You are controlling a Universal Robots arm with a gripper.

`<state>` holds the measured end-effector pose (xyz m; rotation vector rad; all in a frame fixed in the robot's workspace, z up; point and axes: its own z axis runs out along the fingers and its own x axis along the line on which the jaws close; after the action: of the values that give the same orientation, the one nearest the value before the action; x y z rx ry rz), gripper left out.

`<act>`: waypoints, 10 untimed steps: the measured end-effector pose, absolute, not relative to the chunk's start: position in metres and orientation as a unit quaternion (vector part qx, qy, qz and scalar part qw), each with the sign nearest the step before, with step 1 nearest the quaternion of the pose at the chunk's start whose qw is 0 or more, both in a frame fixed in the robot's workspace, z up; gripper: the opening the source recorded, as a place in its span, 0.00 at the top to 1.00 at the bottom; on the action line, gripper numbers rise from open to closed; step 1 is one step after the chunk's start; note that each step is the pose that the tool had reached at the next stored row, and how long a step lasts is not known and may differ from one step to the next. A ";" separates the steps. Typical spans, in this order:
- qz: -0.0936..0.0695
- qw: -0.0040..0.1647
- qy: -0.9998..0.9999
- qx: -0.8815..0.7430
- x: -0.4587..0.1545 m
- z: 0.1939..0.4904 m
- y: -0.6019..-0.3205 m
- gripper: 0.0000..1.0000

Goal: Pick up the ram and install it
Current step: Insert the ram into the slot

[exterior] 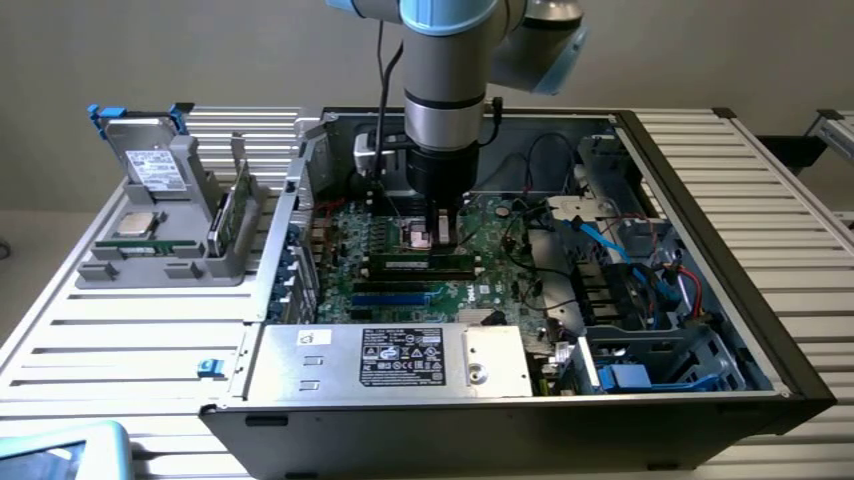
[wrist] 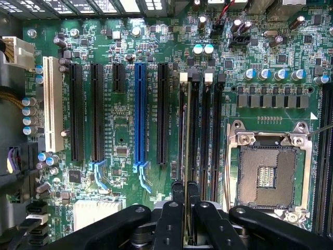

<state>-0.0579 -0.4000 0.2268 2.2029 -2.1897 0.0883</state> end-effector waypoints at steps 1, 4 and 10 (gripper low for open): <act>0.029 0.017 -0.705 0.709 -0.058 0.227 -0.400 0.86; 0.029 0.016 -0.704 0.709 -0.058 0.227 -0.400 0.86; 0.030 0.016 -0.704 0.709 -0.059 0.227 -0.400 0.86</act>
<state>-0.0589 -0.4000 0.2269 2.2062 -2.1907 0.0936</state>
